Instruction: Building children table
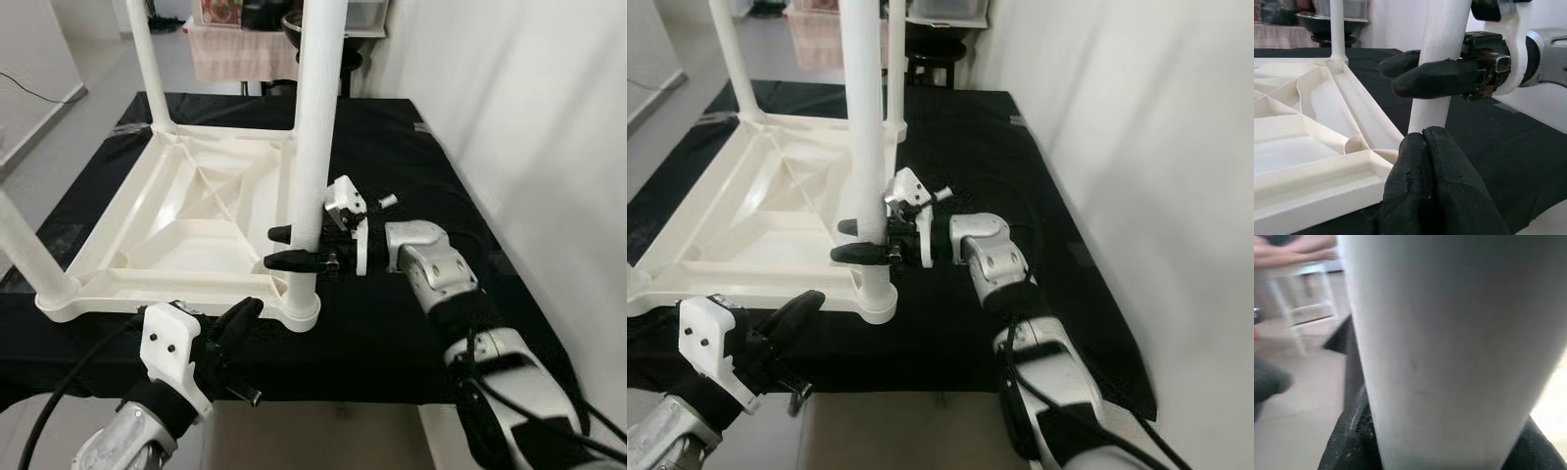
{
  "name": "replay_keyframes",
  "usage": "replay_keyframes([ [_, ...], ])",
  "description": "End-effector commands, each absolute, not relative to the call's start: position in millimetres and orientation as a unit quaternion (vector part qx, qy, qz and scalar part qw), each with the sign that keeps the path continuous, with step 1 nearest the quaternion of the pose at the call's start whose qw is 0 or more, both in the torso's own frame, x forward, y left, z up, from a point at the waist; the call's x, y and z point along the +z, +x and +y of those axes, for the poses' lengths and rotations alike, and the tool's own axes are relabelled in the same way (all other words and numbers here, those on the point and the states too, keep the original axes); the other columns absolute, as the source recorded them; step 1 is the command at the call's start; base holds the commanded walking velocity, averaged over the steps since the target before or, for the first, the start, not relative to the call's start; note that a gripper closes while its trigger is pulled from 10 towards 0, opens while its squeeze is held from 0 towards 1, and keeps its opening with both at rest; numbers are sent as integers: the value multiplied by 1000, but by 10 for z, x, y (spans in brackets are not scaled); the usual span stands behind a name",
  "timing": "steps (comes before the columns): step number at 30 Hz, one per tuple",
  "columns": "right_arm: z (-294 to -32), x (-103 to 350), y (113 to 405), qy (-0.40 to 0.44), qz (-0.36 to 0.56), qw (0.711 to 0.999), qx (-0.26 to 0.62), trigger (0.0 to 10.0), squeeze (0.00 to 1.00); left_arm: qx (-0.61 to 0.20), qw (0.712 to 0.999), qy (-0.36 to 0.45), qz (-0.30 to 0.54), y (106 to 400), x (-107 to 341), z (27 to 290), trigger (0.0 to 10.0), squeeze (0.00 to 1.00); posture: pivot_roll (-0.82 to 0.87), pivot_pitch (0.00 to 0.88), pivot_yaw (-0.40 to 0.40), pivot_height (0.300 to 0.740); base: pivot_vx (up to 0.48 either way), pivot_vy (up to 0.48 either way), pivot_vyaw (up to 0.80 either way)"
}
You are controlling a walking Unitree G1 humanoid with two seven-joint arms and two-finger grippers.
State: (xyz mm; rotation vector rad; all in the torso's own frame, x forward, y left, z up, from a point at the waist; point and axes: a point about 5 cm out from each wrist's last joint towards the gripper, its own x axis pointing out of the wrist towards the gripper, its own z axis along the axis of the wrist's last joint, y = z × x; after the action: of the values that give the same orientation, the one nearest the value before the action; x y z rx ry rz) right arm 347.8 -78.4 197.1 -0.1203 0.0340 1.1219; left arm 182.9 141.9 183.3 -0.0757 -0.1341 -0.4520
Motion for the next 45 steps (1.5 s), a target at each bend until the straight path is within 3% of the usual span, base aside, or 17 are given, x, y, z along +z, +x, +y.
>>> replay_keyframes([
  [1,-969,1643,3448,-72,81,950,291,0,0,-227,970,-36,-72,1809,1863,1408,10000,0,63,97,-112,740,0,0,0],
  [3,-917,1416,3071,-44,107,973,200,0,0,-227,971,-35,-72,1822,1864,1426,10000,0,47,100,-88,740,0,0,0],
  [5,-878,1379,2986,-35,111,971,208,0,0,-227,971,-35,-72,1826,1861,1430,10000,0,47,100,-88,740,0,0,0],
  [11,-566,1495,3249,-38,73,965,251,0,0,-233,969,-36,-72,1878,1850,1419,10000,0,63,74,-92,740,0,0,0],
  [12,-538,1505,3312,-42,71,966,247,2980,0,-229,970,-35,-73,1878,1845,1417,10000,0,78,71,-100,740,0,0,0],
  [13,-538,1505,3312,-42,71,966,247,2980,0,-229,970,-35,-73,1878,1845,1417,10000,0,78,71,-100,740,0,0,0],
  [14,-504,1533,3371,-39,67,965,250,10000,0,-224,971,-35,-74,1881,1842,1419,10000,0,78,68,-101,740,0,0,0],
  [16,-479,1564,3375,-37,65,967,243,10000,0,-220,972,-34,-75,1883,1840,1422,10000,0,76,67,-101,740,0,0,0],
  [17,-453,1613,3384,-40,55,967,247,10000,690,-219,972,-34,-76,1890,1838,1427,10000,0,69,63,-97,740,0,0,0],
  [18,-445,1648,3373,-40,50,967,247,10000,1000,-219,972,-35,-76,1896,1837,1430,10000,0,68,63,-96,740,0,0,0],
  [30,-497,1826,3475,-5,17,962,272,10000,1000,-222,971,-37,-76,1919,1833,1430,10000,0,67,55,-91,740,0,0,0],
  [31,-458,1860,3465,2,8,950,313,10000,0,-222,971,-37,-76,1921,1833,1430,10000,0,70,55,-92,740,0,0,0],
  [35,-421,1901,3466,2,-2,926,377,10000,0,-222,971,-37,-77,1921,1836,1428,10000,0,71,57,-90,740,0,0,0],
  [40,-467,2109,3598,-55,-13,813,580,10000,0,-223,971,-39,-76,1869,1851,1414,10000,0,98,80,-97,740,0,0,0],
  [43,-464,2169,3632,-55,-21,804,592,10000,0,-223,971,-39,-75,1853,1854,1411,10000,0,100,82,-98,740,0,0,0],
  [44,-449,2205,3652,-47,-24,801,597,8510,0,-222,971,-39,-74,1839,1857,1410,10000,0,105,94,-100,740,0,0,0],
  [45,-439,2226,3664,-41,-25,799,600,8510,0,-222,972,-39,-74,1830,1858,1409,10000,0,105,94,-100,740,0,0,0],
])
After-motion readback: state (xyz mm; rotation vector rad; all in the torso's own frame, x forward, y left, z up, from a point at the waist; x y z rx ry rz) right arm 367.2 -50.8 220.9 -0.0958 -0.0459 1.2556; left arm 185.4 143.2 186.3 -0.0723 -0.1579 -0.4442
